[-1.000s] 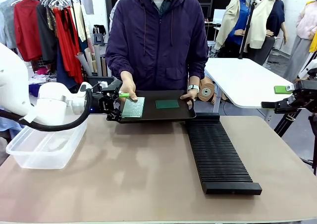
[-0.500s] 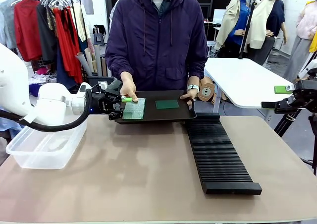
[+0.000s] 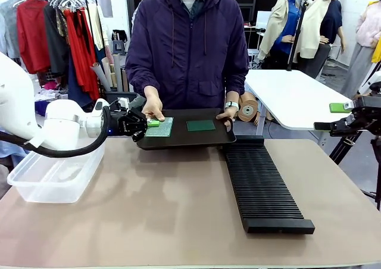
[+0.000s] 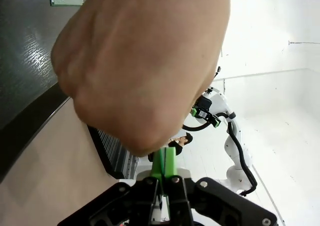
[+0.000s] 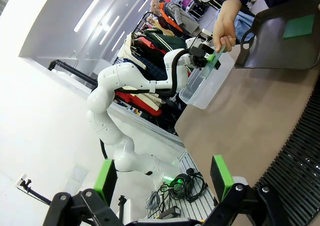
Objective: Sort PCBs into racks and boxes based on the side picked up.
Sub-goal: Pick up the Blank PCB handed by the Human.
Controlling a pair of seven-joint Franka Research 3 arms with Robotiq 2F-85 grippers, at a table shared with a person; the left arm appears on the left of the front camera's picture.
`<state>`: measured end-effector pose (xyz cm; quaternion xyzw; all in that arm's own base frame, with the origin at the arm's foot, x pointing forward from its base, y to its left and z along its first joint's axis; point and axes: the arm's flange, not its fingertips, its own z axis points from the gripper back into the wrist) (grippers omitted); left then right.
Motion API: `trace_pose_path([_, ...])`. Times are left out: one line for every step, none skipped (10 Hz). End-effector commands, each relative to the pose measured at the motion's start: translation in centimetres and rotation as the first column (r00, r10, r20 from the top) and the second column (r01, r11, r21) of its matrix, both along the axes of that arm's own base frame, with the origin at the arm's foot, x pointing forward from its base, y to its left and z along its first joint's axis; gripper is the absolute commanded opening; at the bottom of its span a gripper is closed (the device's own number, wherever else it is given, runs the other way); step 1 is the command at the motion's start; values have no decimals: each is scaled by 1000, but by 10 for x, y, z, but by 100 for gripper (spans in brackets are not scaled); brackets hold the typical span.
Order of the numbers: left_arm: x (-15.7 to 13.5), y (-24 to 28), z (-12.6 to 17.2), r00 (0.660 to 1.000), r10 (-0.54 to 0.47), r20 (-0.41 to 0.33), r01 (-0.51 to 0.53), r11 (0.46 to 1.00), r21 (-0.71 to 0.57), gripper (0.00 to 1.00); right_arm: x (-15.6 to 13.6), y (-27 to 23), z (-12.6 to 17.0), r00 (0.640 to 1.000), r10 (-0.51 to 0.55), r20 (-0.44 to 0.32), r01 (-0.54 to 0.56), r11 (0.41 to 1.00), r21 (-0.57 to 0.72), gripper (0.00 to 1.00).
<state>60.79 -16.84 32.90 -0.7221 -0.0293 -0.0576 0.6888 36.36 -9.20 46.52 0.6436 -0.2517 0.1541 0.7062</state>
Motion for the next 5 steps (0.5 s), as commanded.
trace_pose_path([4, 0, 4, 1000, 16, 0, -16, 1000, -19, 0, -1, -1, 1, 1000, 0, 3, 0, 1000, 3, 100])
trace_pose_path([4, 0, 4, 1000, 12, 1, -12, 1000, -17, 0, -1, -1, 1, 1000, 0, 3, 0, 1000, 3, 100])
trace_pose_path([4, 0, 4, 1000, 10, 3, -10, 1000, -12, 0, -1, -1, 1, 1000, 0, 3, 0, 1000, 3, 100])
trace_pose_path([4, -1, 5, 1000, 3, 12, -3, 1000, 3, 0, -1, -1, 1, 1000, 0, 3, 0, 1000, 3, 100])
trace_pose_path([0, 1, 0, 1000, 1, 0, -1, 1000, 0, 0, -1, -1, 1, 1000, 0, 3, 0, 1000, 3, 100])
